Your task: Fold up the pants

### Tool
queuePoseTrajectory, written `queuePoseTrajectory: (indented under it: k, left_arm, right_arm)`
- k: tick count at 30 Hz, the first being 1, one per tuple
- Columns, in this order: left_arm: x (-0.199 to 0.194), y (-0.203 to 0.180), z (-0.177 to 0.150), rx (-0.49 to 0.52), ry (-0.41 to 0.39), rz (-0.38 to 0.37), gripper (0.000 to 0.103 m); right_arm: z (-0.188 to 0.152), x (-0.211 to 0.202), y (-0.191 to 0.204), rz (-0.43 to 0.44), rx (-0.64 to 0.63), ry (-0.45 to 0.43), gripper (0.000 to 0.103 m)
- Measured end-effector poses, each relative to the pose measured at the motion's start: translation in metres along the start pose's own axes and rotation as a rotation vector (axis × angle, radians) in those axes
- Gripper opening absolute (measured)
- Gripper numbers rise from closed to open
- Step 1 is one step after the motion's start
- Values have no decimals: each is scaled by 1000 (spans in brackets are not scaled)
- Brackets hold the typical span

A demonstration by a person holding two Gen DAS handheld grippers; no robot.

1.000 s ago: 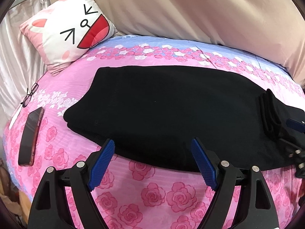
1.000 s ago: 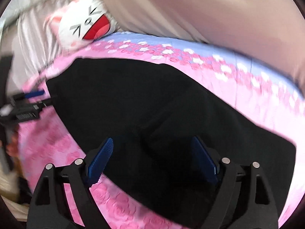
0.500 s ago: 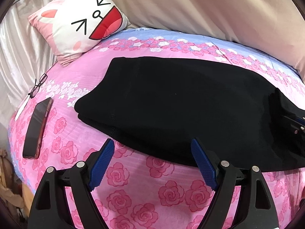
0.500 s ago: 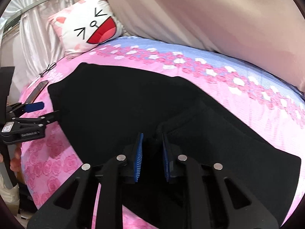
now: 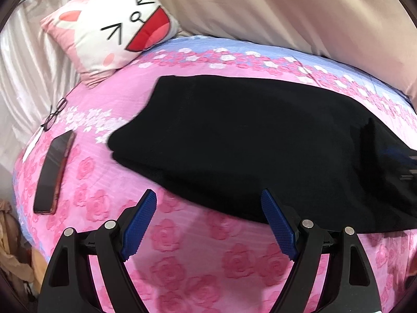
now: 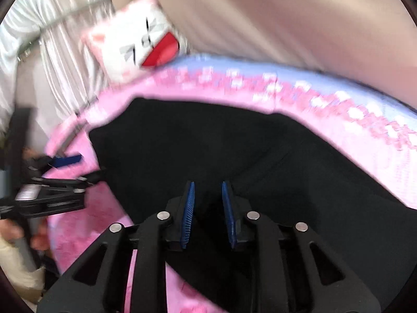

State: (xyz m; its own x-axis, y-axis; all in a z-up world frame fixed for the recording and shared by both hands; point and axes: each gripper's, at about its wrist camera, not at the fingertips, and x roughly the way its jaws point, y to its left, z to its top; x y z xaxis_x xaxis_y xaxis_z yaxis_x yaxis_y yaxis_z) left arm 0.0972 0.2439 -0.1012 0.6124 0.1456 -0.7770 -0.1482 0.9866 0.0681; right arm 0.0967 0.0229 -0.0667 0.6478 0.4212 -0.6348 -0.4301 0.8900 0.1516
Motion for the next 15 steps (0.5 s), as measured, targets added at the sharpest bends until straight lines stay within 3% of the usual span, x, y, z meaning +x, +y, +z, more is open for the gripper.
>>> queuePoseTrajectory:
  k: [1, 3, 7, 12, 14, 15]
  left_arm:
    - [0, 6, 0, -9, -1, 9, 80]
    - [1, 17, -1, -37, 5, 24, 80]
    - [4, 27, 1, -78, 15, 18, 80]
    - [-2, 16, 2, -53, -4, -2, 80]
    - [-4, 14, 3, -46, -9, -3, 80]
    - [-6, 15, 3, -44, -12, -5, 80]
  right_arm:
    - [-1, -11, -2, -37, -9, -15, 55]
    - [-5, -23, -6, -112, -40, -14, 69]
    - [-13, -11, -1, -135, -107, 51, 69]
    - [-22, 30, 26, -135, -263, 114, 68]
    - [-28, 51, 29, -198, -324, 151, 59]
    - [-28, 52, 28, -192, -326, 129, 58]
